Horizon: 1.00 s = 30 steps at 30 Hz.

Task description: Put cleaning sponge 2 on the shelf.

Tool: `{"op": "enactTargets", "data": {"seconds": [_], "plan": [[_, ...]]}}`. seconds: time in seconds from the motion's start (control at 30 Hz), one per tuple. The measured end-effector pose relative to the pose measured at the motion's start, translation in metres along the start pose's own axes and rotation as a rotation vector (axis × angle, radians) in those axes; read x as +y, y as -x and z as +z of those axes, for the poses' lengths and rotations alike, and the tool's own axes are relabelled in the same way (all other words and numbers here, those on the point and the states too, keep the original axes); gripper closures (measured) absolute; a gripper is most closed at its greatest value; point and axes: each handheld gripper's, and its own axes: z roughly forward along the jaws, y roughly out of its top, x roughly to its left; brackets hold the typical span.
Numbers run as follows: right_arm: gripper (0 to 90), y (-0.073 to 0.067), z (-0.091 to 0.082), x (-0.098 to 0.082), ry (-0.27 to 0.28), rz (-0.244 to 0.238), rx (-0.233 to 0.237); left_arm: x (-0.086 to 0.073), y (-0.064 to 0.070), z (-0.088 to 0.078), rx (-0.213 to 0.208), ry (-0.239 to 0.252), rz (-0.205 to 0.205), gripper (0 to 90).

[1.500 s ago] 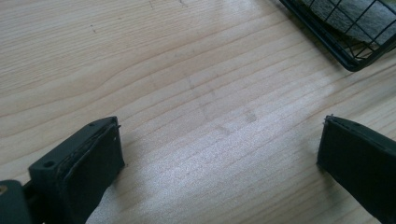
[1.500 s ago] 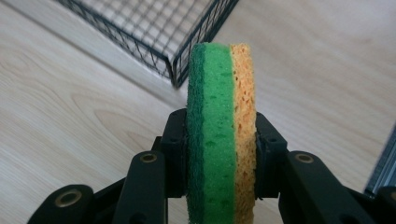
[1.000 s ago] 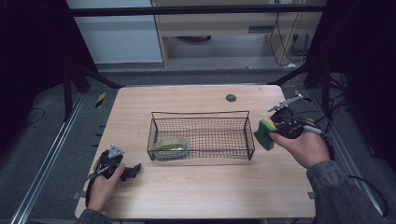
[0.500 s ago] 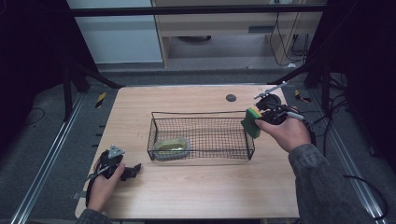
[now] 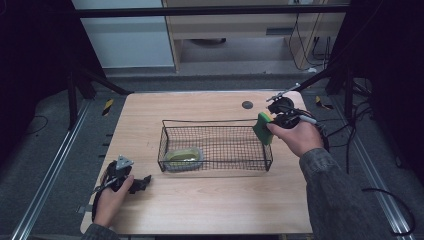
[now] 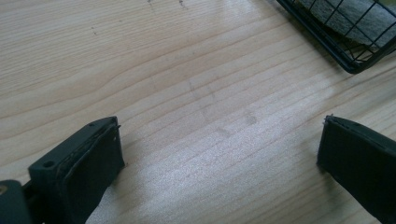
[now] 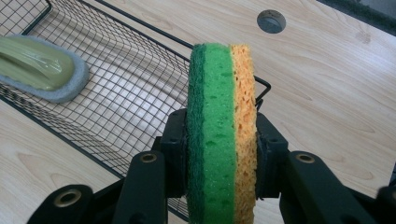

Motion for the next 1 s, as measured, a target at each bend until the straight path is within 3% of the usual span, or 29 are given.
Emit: {"op": "enactTargets", "data": {"seconds": [0.33, 1.0], "plan": [[63.7, -0.003, 0.007, 0.002, 0.000, 0.001, -0.006, 0.000, 0.000, 0.000, 0.000, 0.001, 0.000, 0.0], [63.7, -0.004, 0.040, -0.005, -0.036, -0.003, -0.014, 0.000, 0.000, 0.001, -0.002, 0.006, 0.000, 0.0]]}}
